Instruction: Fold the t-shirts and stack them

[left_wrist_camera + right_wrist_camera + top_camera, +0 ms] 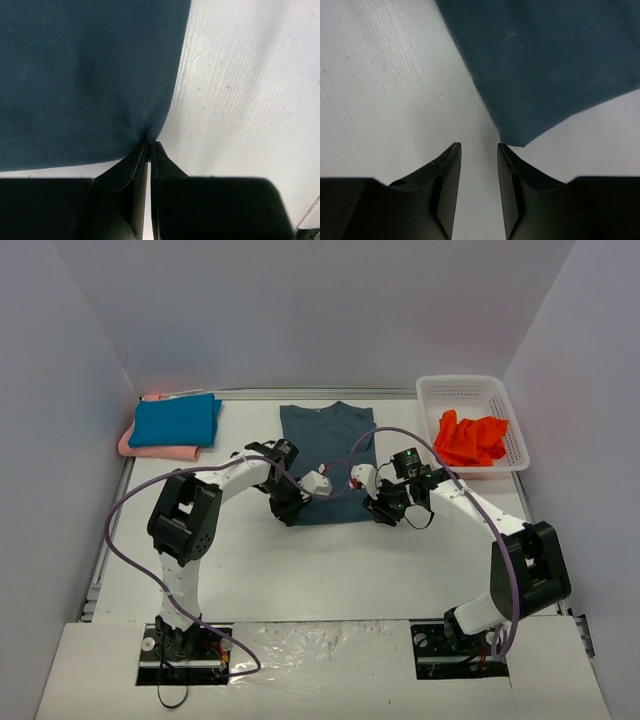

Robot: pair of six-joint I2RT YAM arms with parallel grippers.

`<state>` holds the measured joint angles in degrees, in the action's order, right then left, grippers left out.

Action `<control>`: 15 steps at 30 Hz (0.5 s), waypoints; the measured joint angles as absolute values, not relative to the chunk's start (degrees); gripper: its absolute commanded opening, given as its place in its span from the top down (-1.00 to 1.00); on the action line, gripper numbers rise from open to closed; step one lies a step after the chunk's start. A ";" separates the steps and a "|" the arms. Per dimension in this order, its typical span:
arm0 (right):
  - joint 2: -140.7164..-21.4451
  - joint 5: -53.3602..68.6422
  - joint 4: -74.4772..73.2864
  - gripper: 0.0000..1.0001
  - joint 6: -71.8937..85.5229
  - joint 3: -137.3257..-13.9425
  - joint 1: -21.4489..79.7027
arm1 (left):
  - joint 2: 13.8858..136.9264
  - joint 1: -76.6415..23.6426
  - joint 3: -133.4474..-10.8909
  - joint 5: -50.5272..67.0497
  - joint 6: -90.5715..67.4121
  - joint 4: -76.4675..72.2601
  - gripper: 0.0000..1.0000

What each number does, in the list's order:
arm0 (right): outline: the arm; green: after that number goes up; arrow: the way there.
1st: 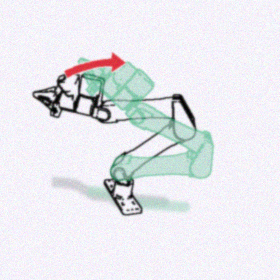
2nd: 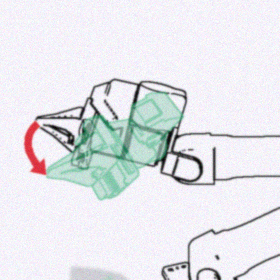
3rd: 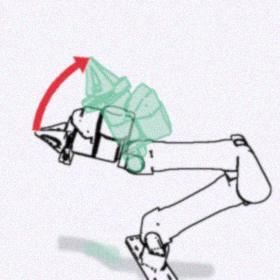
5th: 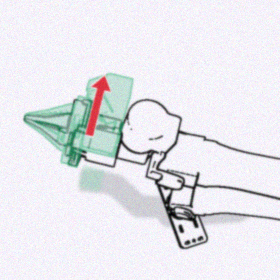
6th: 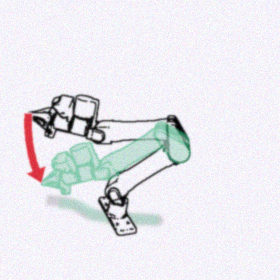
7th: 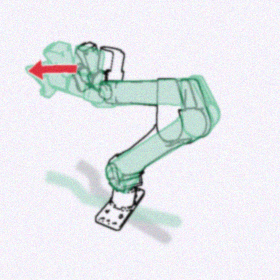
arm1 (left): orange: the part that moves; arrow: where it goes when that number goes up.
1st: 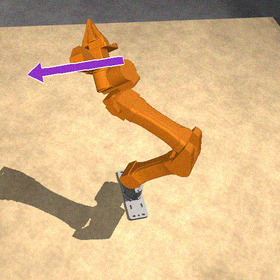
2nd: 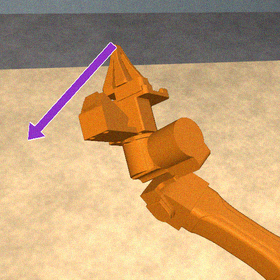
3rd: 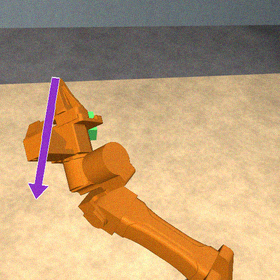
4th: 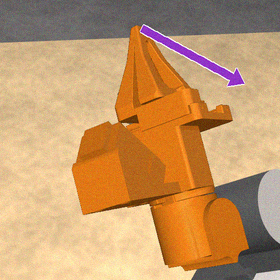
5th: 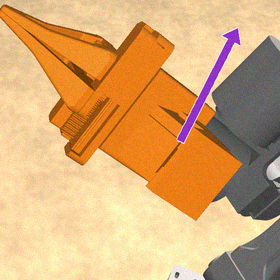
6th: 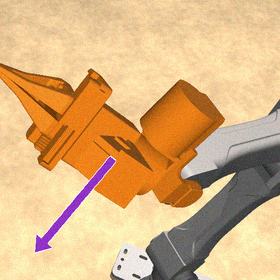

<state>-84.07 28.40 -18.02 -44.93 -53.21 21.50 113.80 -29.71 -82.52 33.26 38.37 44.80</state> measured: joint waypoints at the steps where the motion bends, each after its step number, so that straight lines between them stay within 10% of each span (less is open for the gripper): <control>1: -84.97 28.47 -17.78 0.38 -45.15 -53.28 21.78 | 113.89 -29.50 -82.52 33.26 38.33 45.01 0.95; 15: -94.91 27.79 -15.84 0.37 -47.22 -56.49 22.22 | 114.76 -27.77 -83.18 34.20 36.88 46.63 0.95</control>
<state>-94.91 27.79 -15.84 -47.22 -56.49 22.22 114.76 -27.77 -83.18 34.20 36.88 46.63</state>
